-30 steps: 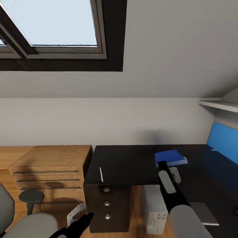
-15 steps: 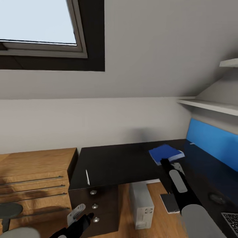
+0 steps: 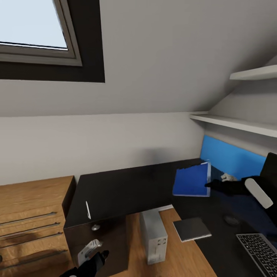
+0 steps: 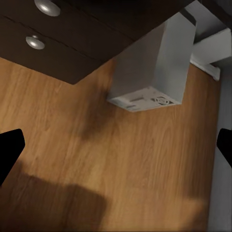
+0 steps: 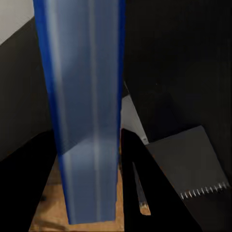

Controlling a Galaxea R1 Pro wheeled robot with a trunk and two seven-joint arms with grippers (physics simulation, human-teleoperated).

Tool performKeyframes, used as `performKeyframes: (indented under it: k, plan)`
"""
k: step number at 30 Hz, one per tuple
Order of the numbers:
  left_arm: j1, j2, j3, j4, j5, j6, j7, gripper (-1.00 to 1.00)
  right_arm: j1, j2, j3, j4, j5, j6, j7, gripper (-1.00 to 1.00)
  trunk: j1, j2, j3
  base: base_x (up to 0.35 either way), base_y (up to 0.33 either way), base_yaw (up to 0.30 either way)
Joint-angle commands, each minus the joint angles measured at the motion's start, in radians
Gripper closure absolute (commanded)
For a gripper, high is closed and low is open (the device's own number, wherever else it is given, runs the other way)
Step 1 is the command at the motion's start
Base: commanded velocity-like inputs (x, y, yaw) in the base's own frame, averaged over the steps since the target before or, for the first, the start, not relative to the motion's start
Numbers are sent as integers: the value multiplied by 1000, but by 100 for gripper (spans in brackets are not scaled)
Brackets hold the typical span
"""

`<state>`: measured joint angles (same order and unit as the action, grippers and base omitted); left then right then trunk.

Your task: In the bedroom, organize the workspace by keeping the computer under the desk, ensuring the monitor is on the desk, placing the keyboard on the desk next to the monitor, placing the mouse on the desk next to the keyboard, moving the folder from the swivel chair onto the desk next to the mouse, stacking the notebook on top of the folder with the pen on top of the notebook, and positioning the swivel chair next to the desk.

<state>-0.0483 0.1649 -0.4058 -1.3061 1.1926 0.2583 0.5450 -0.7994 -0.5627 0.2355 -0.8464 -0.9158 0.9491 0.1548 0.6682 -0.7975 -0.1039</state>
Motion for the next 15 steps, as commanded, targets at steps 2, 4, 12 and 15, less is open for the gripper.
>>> performKeyframes:
  k: [2, 4, 12, 15]
  plan:
    - [-1, -2, -2, 8, 7, -6, 6, -100, -21, -13, 33, -19, 125, -16, 43, 100, 0, -2, -2, 0, 0, -191]
    - [-1, -4, -2, 12, 8, -12, 6, -100, -31, -18, 46, -46, 213, -25, 70, 100, 0, -2, -2, 0, 0, -109]
    - [-1, -10, -2, 20, 8, -24, 7, -100, -81, -59, 65, -106, 645, -62, 347, 100, 0, -2, -2, 0, 0, -35]
    - [-1, -11, -2, 20, 9, -25, 5, -100, -95, -63, 66, -109, 793, -99, 445, 100, 0, -2, -2, 0, 0, -6]
